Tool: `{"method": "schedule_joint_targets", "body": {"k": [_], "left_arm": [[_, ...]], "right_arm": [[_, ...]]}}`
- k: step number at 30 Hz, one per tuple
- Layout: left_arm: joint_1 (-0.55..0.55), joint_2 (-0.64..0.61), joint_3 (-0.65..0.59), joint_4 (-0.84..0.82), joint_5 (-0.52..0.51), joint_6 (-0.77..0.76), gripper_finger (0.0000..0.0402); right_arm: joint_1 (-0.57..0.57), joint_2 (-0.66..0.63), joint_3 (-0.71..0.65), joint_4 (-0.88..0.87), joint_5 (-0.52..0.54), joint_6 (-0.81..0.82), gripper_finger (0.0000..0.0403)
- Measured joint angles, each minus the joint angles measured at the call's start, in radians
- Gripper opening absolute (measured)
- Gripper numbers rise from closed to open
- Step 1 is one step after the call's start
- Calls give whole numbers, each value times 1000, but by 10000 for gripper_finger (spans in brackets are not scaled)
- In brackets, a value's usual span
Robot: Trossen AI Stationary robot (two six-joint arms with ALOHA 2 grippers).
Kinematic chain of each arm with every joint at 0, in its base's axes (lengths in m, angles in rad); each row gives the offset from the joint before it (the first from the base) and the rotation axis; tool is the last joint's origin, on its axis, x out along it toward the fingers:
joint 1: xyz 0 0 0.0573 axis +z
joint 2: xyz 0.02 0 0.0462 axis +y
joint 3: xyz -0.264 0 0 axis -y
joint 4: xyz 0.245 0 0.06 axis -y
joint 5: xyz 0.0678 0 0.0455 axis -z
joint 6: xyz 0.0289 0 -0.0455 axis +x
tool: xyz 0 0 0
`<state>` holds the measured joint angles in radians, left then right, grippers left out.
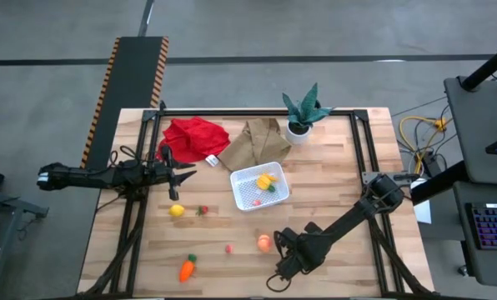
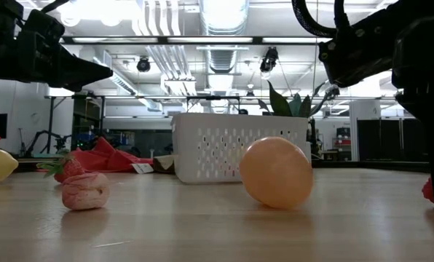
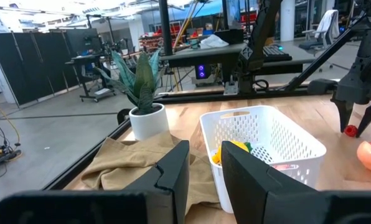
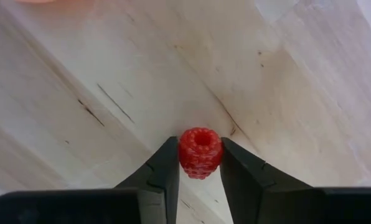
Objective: Pick and placing Produce into tupperware
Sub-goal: Put the raspberry into the white bin
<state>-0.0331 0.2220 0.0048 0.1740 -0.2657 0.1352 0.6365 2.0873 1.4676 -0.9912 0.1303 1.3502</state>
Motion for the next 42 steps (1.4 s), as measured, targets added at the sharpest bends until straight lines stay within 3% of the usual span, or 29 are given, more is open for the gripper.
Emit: {"method": "schedule_joint_targets", "body": {"k": [7, 16, 21, 28, 33, 42], "left_arm": [[0, -2, 0, 0, 0, 0, 80], [0, -2, 0, 0, 0, 0, 80], [0, -2, 0, -1, 0, 0, 80], [0, -2, 0, 0, 0, 0, 80], [0, -2, 0, 0, 0, 0, 80], [0, -2, 0, 0, 0, 2, 80]], "right_arm": [[-3, -28, 11, -4, 38, -16, 92], [-19, -127, 11, 14, 265, -86, 93], [-52, -199, 10, 87, 364, -257, 93], [-154, -259, 9, 145, 364, -517, 93], [-253, -269, 7, 143, 302, -659, 93], [-440, -269, 0, 135, 229, -822, 93]]}}
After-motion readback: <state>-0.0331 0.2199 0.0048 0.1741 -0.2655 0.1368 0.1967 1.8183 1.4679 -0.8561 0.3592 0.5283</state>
